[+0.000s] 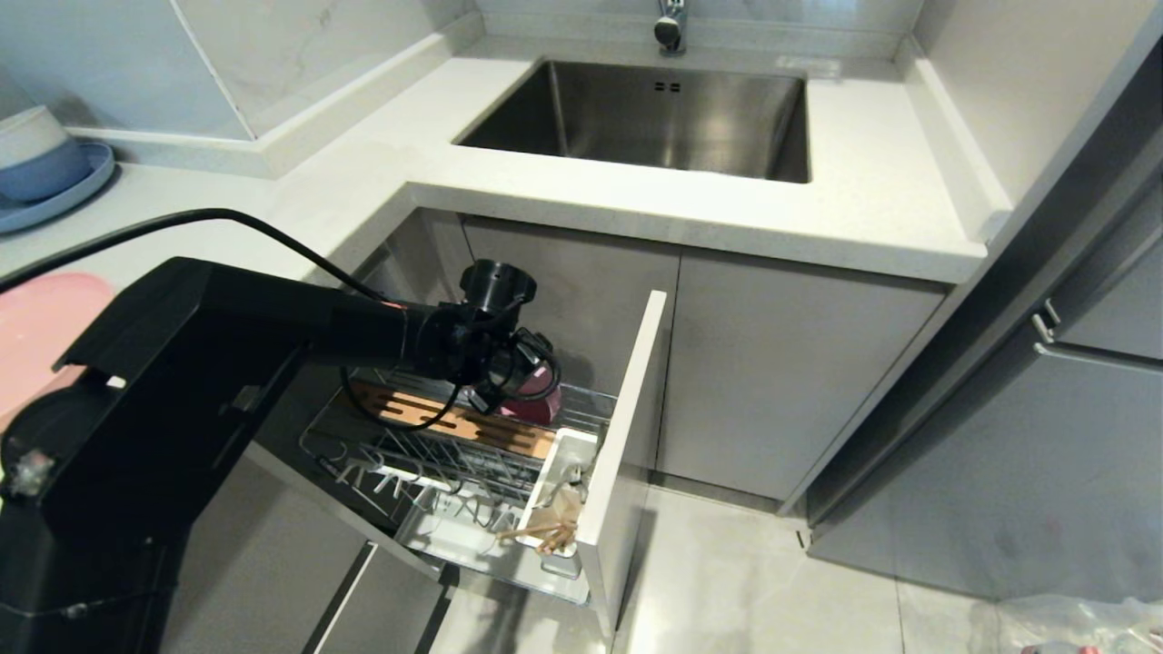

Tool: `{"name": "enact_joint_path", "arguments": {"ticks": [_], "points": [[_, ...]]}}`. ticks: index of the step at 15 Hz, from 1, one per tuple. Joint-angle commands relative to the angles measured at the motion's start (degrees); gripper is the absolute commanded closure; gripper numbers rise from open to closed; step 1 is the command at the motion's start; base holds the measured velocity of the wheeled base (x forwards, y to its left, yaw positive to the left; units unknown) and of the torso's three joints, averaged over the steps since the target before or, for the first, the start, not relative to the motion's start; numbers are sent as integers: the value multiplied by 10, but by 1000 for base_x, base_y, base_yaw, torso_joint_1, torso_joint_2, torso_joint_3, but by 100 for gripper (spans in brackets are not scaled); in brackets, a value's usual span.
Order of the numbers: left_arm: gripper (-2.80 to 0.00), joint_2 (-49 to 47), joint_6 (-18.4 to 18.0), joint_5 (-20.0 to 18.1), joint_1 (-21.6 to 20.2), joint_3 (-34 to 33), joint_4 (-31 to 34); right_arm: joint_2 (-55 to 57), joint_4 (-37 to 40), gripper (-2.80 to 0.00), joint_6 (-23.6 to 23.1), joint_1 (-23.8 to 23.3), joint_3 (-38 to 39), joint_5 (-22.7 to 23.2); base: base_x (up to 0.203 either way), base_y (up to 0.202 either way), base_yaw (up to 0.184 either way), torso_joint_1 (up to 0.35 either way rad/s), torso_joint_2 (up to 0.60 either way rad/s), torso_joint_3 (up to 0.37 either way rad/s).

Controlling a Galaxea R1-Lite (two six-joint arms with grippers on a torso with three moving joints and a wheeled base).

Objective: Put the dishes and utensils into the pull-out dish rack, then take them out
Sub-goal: Take the bowl out of the cupboard

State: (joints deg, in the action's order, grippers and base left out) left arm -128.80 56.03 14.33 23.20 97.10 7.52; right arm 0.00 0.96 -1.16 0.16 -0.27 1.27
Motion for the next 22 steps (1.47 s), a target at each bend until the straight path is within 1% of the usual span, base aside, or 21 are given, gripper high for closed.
{"name": "enact_joint_path", "arguments": {"ticks": [1,5,17,18,19,22], "points": [[-280,-7,1,-2,-9,0,-4,0,0,0,0,0,0,1,0,0,0,0,0,0],[-280,-23,0,-11,-17,6,-27,0,0,0,-1,0,0,0,0,0,0,0,0,0],[-280,-40,-2,-18,-16,11,-30,0,0,0,-1,0,0,1,0,0,0,0,0,0],[0,-40,-2,-18,-16,11,-30,0,0,0,0,0,0,1,0,0,0,0,0,0],[0,-40,-8,-18,-15,10,-30,0,0,0,-1,0,0,0,0,0,0,0,0,0],[0,-39,-7,-28,-14,9,-26,0,0,0,-1,0,0,0,0,0,0,0,0,0]]}}
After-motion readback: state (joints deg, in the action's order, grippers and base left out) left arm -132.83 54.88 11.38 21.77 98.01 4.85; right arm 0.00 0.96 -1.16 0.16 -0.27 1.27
